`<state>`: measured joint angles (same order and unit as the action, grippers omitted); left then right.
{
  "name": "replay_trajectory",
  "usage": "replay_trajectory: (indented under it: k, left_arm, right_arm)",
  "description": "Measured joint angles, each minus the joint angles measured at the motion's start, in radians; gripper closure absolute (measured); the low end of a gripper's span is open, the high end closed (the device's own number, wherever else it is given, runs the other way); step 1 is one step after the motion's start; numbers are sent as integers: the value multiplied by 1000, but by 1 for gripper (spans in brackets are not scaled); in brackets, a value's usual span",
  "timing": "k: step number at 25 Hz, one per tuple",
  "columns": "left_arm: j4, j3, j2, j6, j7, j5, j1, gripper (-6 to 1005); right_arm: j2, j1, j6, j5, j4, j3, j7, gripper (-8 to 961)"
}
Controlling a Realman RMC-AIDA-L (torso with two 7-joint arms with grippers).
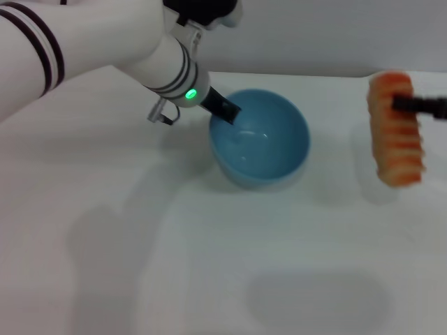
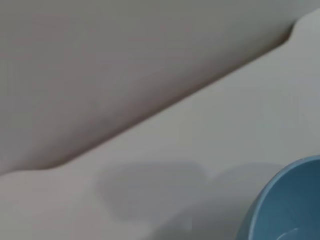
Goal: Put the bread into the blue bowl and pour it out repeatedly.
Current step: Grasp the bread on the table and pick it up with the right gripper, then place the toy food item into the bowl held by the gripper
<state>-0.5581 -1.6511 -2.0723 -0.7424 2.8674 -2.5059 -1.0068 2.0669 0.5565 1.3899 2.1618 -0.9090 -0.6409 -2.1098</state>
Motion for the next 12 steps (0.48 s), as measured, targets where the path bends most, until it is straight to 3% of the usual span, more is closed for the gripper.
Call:
replay_trajectory:
  k: [6, 12]
  left_arm:
    - [-11, -81, -1, -22, -8, 123, -12, 1001]
    - [-40, -134, -1, -21, -10, 196, -7, 1001]
  right_arm:
    - [0, 30, -1, -235, 64, -54, 136, 681]
    - [0, 100, -74, -289, 250, -79, 252, 701]
